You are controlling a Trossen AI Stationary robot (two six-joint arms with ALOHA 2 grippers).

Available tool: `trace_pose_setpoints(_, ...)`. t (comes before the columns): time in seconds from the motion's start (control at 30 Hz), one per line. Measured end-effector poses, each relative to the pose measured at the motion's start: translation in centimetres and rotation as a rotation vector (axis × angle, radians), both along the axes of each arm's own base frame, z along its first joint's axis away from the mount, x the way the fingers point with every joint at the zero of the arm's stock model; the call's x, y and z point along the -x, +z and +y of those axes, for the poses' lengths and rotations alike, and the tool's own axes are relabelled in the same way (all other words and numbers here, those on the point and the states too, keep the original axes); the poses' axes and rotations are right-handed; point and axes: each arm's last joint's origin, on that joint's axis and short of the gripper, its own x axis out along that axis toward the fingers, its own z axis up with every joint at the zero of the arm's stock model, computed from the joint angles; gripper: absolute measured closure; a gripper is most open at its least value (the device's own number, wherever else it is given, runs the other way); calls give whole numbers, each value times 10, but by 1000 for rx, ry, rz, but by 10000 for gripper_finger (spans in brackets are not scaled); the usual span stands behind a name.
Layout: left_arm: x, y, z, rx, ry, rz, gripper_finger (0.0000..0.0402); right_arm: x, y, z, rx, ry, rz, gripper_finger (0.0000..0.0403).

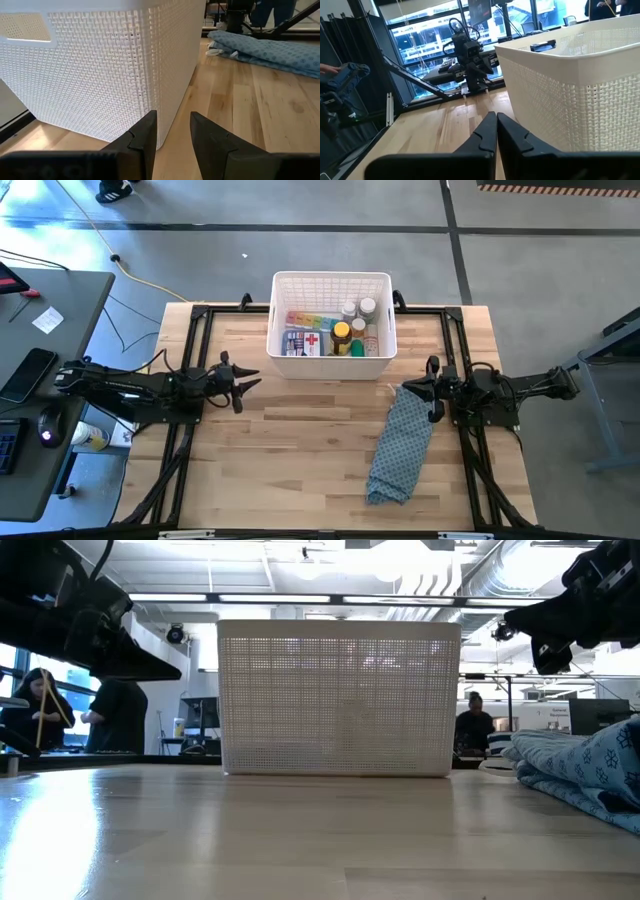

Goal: Pick & place medical supplies in basket/bin
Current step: Return to Home Position

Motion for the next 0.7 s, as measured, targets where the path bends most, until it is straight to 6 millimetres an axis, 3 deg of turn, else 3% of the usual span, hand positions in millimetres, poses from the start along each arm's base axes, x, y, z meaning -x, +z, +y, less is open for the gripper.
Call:
trace_pose_setpoints(0.4,6,-3,0,-1,-1,29,252,0,-1,0,2,1,14,399)
trace_pose_setpoints(0.7,15,10,1,6,-4,-119,251,0,-2,0,4,7,22,399)
